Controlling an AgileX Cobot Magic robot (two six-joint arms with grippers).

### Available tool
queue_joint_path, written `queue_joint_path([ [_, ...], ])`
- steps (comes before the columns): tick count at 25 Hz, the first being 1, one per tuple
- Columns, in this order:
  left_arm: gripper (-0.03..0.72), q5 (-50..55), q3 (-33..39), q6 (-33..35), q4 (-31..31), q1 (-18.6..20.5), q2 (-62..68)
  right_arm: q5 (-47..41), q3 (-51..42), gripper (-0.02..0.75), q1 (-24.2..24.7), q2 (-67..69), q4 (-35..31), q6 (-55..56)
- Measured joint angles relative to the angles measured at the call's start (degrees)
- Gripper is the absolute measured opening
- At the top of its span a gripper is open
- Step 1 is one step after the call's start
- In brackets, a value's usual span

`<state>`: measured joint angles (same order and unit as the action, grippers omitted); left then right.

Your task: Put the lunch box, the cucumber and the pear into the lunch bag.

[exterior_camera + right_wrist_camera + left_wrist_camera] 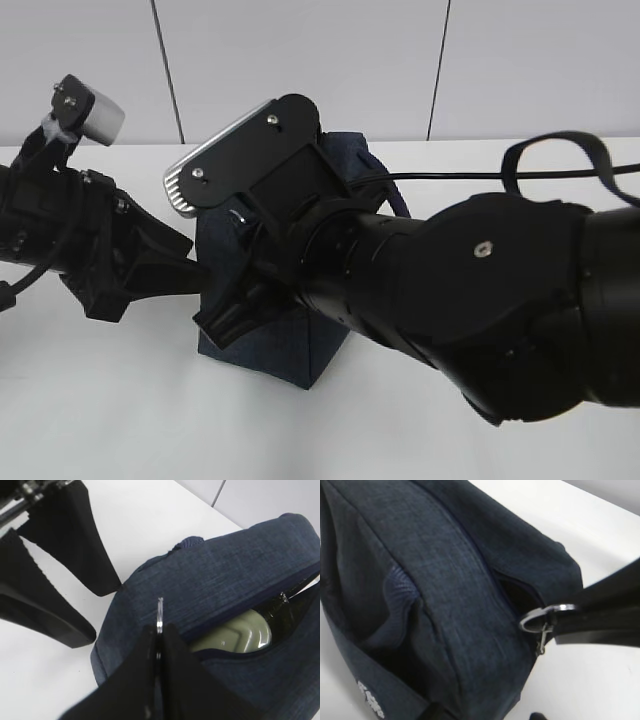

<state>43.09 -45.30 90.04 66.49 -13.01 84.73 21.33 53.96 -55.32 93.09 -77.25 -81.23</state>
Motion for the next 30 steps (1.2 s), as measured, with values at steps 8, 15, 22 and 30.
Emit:
queue_joint_path([
  [8,0.315,-1.36,-0.05,2.5,3.65,-1.33,3.8,-0.26,0.0,0.0,0.0,0.0,0.0,-0.12],
  [15,0.123,-6.43,-0.05,2.8,7.11,-4.13,5.08,-0.7,0.1,0.0,0.0,0.0,-0.36,-0.12],
  [22,0.016,-6.96,-0.05,2.85,6.79,-4.13,5.26,-0.7,2.24,0.0,0.0,0.0,-1.91,-1.09],
  [30,0.011,-6.44,-0.12,2.85,6.26,-4.13,5.26,1.98,9.65,0.0,1.72,0.0,-16.4,-16.7],
])
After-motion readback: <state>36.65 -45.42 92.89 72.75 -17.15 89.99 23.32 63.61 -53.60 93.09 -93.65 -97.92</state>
